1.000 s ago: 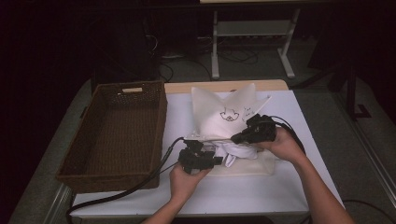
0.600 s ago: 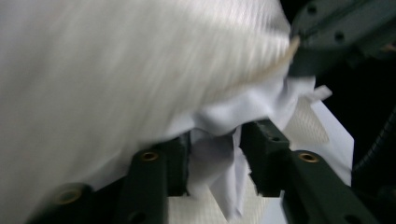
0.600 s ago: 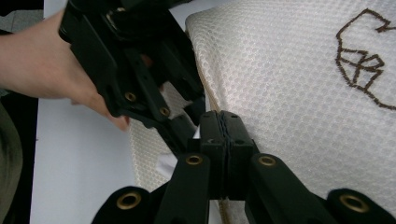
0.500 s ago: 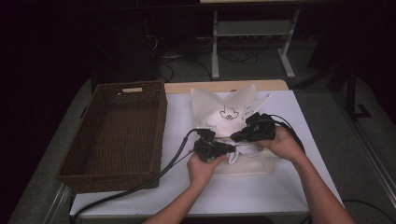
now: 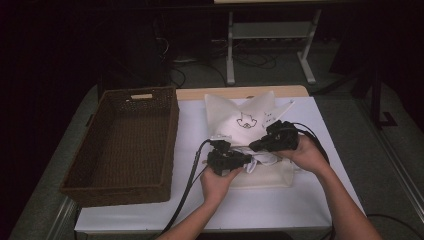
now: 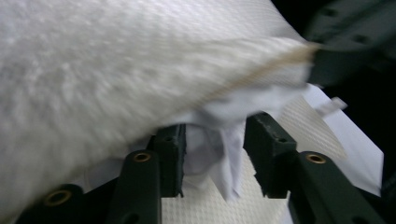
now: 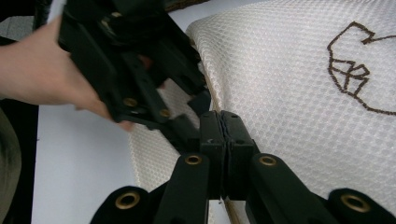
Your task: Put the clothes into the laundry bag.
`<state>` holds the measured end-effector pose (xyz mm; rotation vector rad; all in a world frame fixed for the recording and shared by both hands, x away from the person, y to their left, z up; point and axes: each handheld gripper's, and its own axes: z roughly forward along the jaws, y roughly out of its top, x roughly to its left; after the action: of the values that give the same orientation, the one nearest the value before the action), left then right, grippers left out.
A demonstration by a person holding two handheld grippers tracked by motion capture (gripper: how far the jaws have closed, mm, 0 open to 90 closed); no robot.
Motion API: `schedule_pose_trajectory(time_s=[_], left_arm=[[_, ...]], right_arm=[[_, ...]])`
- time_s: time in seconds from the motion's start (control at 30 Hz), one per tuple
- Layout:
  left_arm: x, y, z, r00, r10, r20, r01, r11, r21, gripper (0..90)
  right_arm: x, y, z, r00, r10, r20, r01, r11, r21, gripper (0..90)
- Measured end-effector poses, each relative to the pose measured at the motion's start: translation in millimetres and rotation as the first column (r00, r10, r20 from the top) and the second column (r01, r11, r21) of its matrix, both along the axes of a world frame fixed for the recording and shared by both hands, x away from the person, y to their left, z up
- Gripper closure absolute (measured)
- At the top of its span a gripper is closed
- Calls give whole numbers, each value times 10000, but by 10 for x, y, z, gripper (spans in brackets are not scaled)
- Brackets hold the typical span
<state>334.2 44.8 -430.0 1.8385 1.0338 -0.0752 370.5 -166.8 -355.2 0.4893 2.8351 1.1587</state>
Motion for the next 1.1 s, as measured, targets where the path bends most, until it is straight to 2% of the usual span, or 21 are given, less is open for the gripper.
schedule_pose_trajectory(time_s=[0.07, 0.17, 0.27, 0.33, 0.43, 0.57, 0.67, 0.73, 0.83, 0.93, 1.0, 1.1], left_arm=[[-28, 1, -10, 9997, -236, -32, 236, 9997, -6, 559], [-21, -81, -92, 9969, -429, -665, 395, 9979, -516, 578], [23, -172, -143, 9974, -290, -663, 269, 9991, -334, 690], [94, -171, -166, 9969, -136, -773, 92, 9984, -566, 755], [197, -173, -152, 9987, 123, -496, -145, 9989, -447, 794], [293, -169, -137, 9972, 492, -564, -519, 9975, -472, 783], [244, -169, -128, 9988, 223, -430, -230, 9996, -167, 761], [215, -152, -120, 9988, 166, -456, -176, 9996, -213, 736], [195, -119, -92, 9987, 66, -501, -81, 9995, -295, 709], [185, -86, -47, 9992, -69, -406, 66, 9999, -86, 708], [193, -52, -27, 9992, -74, -404, 73, 10000, -41, 711], [202, -20, -18, 9993, -88, -360, 93, 9999, 128, 702]], right_arm=[[19, 12, -18, 10000, -56, -30, 56, 10000, 17, 879], [52, 38, -49, 9999, -94, -138, 94, 10000, -9, 878], [66, 56, -67, 9997, -118, -207, 117, 9999, -65, 878], [58, 53, -60, 9997, -89, -221, 87, 9999, -56, 880], [48, 32, -18, 9997, -51, -222, 55, 9998, 181, 881], [94, -5, -7, 9994, -256, -232, 266, 9988, 413, 878], [72, -38, -2, 9994, -274, -212, 282, 9988, 408, 856], [41, -61, 30, 9996, -199, -214, 212, 9980, 601, 779], [-35, -91, 93, 9999, -123, -53, 127, 9971, 754, 742], [-130, -100, 123, 9997, 18, 247, -37, 9969, 785, 694], [-188, -109, 121, 9994, 138, 332, -172, 9945, 1031, 670], [-277, -117, 73, 9990, 279, 351, -314, 9941, 1038, 631]])
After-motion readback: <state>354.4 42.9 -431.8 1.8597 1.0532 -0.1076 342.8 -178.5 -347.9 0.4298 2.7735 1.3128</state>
